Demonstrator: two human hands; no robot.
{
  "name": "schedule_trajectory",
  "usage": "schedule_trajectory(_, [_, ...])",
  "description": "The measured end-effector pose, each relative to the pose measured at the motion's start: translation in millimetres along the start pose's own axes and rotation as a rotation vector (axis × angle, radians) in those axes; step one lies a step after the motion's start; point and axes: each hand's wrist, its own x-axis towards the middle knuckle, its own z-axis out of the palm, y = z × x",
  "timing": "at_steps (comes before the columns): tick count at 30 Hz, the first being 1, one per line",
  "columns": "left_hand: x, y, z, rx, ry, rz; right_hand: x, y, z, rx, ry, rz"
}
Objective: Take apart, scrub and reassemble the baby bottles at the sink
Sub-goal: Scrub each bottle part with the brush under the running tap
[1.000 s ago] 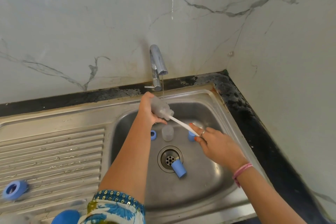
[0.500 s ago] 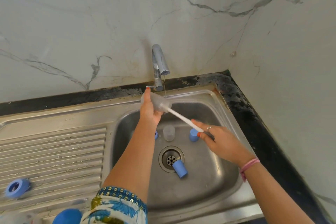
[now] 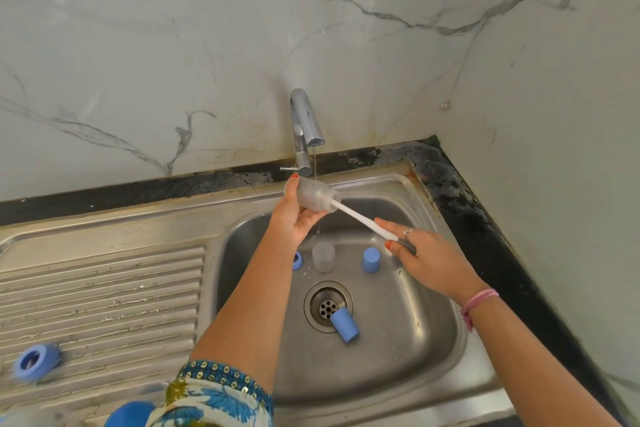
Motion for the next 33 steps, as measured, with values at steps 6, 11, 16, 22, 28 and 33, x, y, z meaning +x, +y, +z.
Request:
schedule_trajectory(6, [2, 2, -4, 0.026, 0.032, 0.035, -4, -5, -5, -0.122, -0.081, -0.065])
schedule_trajectory(11, [3, 10, 7, 0.078, 0.091, 0.074, -1, -2, -3, -0.144, -0.021, -0.027])
schedule_trajectory(16, [6, 17, 0, 0.021, 0.148, 0.109, -2, 5, -14, -0.050, -0.024, -0.082])
schedule_trajectory(22, [8, 19, -8, 0.043, 0.150, 0.104, -1, 11, -15, -0.103, -0.064, -0.100])
schedule_trajectory(28, [11, 28, -20, -0.022, 0.227, 0.109, -15, 13, -15, -0.423, 0.030, -0.165])
schedule_trajectory(33, [7, 31, -24, 0.041, 0.144, 0.119, -17, 11, -18, -0.666, 0.095, -0.246])
